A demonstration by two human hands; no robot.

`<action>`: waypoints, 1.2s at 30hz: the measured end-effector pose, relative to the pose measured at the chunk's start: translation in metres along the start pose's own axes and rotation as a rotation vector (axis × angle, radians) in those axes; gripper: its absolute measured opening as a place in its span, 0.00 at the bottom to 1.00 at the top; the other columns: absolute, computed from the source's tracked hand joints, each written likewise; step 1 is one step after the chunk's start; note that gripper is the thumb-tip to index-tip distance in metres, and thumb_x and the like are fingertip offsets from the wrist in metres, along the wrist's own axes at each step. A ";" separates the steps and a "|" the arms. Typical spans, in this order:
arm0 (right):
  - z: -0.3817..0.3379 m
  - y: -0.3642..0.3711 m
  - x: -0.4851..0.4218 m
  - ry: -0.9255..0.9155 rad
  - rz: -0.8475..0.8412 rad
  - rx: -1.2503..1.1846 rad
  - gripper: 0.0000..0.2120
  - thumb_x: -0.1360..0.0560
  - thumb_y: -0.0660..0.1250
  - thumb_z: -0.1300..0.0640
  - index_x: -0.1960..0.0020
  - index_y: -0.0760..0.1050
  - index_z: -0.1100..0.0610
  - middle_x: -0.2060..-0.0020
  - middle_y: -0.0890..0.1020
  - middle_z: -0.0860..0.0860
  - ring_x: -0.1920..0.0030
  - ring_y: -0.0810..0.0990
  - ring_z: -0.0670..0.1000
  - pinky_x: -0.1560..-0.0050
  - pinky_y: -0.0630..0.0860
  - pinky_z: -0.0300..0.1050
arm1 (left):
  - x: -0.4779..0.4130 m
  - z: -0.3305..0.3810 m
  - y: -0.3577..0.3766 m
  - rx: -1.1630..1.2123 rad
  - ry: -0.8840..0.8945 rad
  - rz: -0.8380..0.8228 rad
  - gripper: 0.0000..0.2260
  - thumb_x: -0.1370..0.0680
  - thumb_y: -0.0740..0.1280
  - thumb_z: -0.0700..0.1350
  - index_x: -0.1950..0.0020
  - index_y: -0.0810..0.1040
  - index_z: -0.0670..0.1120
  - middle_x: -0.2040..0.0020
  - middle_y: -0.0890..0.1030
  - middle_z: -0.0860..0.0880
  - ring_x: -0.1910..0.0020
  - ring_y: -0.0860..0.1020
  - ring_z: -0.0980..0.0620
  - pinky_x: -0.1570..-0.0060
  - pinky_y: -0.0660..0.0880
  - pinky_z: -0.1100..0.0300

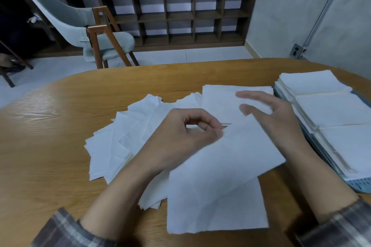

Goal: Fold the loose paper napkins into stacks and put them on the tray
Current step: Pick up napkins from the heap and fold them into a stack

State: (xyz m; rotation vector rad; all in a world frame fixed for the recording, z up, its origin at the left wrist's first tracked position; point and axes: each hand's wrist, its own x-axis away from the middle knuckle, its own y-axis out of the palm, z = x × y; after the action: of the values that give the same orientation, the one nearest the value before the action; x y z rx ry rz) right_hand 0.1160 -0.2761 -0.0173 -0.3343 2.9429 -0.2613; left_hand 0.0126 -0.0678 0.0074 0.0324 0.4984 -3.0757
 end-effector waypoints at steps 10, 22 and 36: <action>-0.002 0.007 0.003 -0.102 0.007 -0.098 0.11 0.16 0.65 0.51 0.43 0.87 0.46 0.41 0.85 0.39 0.35 0.78 0.37 0.32 0.68 0.44 | -0.007 -0.012 -0.012 -0.104 0.181 0.015 0.03 0.21 0.75 0.40 0.53 0.85 0.48 0.58 0.85 0.51 0.63 0.80 0.49 0.56 0.76 0.55; -0.011 0.016 0.020 -0.085 -0.214 -0.109 0.08 0.20 0.71 0.57 0.43 0.86 0.55 0.49 0.89 0.49 0.47 0.88 0.50 0.51 0.80 0.39 | -0.011 -0.014 -0.010 0.043 0.211 0.282 0.06 0.24 0.79 0.43 0.49 0.87 0.50 0.57 0.87 0.51 0.58 0.84 0.50 0.55 0.78 0.63; -0.009 0.021 0.019 -0.094 -0.334 -0.136 0.32 0.23 0.74 0.55 0.25 0.68 0.34 0.43 0.85 0.48 0.44 0.86 0.50 0.50 0.82 0.43 | -0.014 -0.015 -0.012 -0.013 0.179 0.317 0.10 0.28 0.82 0.43 0.49 0.86 0.51 0.57 0.87 0.56 0.53 0.84 0.57 0.49 0.77 0.69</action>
State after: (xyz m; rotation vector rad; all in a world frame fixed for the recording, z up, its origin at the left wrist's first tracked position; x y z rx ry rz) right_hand 0.0915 -0.2595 -0.0157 -0.8355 2.8049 -0.0827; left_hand 0.0266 -0.0513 -0.0029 0.3537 0.4674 -2.7707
